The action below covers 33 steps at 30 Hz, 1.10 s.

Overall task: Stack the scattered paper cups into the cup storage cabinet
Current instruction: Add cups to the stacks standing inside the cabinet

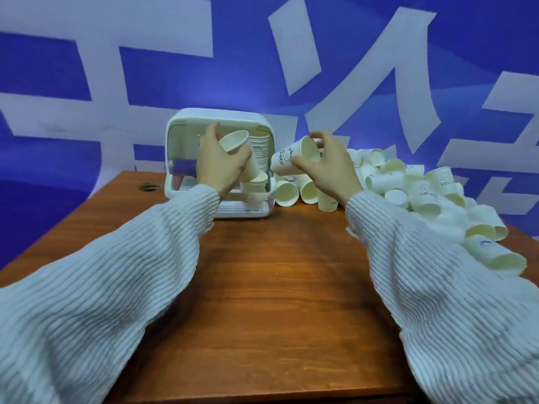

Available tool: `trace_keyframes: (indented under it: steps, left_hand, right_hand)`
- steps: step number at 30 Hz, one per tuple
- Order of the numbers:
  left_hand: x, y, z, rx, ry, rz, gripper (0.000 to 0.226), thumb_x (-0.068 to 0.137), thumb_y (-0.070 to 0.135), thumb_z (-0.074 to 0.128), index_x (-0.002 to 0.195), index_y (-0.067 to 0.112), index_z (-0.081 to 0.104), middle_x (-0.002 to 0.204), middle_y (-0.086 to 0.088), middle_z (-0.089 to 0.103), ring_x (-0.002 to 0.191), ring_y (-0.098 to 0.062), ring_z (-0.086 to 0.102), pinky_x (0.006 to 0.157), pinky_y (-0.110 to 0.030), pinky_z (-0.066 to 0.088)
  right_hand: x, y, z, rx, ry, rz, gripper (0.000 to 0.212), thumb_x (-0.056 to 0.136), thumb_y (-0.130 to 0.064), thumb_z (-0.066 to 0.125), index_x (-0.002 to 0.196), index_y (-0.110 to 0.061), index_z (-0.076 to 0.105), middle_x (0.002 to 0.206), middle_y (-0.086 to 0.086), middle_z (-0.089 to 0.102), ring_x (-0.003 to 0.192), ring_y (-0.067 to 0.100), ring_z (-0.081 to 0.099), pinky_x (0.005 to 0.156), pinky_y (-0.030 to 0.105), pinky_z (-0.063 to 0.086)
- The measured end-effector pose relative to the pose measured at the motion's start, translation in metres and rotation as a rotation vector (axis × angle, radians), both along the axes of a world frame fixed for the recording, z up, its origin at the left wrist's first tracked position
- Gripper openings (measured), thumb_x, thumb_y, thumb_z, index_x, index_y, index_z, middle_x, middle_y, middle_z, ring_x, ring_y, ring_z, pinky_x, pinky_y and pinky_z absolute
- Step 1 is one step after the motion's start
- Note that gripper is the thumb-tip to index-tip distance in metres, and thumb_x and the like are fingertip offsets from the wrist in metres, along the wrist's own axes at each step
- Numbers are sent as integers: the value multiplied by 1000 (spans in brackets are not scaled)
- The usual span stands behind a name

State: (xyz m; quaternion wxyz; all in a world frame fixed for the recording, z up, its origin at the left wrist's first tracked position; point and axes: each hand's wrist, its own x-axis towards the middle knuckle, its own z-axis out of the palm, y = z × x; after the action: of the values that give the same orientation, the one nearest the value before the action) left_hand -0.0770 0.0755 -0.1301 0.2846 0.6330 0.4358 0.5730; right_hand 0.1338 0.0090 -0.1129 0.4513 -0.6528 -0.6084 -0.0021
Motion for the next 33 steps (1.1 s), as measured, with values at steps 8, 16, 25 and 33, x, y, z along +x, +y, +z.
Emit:
trace_keyframes:
  steps: [8, 16, 25, 33]
  left_hand:
    - [-41, 23, -9, -1, 7, 101, 86, 84, 46, 72, 156, 24, 32, 144, 0, 47, 128, -19, 50, 107, -44, 48]
    - [-46, 34, -24, -40, 36, 132, 93, 74, 63, 68, 154, 33, 29, 141, 6, 51, 126, -18, 53, 100, -51, 53]
    - [-33, 42, -24, 1, 26, 92, 71, 93, 38, 70, 154, 25, 35, 145, 4, 47, 119, -8, 46, 91, -23, 42]
    - [23, 54, -30, 144, 81, 10, 52, 97, 39, 67, 146, 25, 53, 141, 1, 50, 121, -3, 48, 101, -19, 33]
  right_hand:
    - [-51, 77, -8, -41, -180, 128, 67, 91, -46, 70, 150, -27, 45, 149, -3, 56, 134, 20, 53, 110, 40, 44]
    - [-54, 114, -37, -311, -580, 271, 62, 99, -31, 50, 159, -23, 37, 163, 3, 40, 149, 26, 37, 122, 44, 30]
    - [-60, 111, -55, -405, -273, 309, 61, 106, -44, 35, 164, -31, 22, 171, -1, 24, 159, 25, 12, 127, 49, 13]
    - [-49, 69, -85, 153, 554, 161, 46, 110, -30, 46, 155, -22, 44, 140, -26, 47, 119, -30, 41, 99, -1, 32]
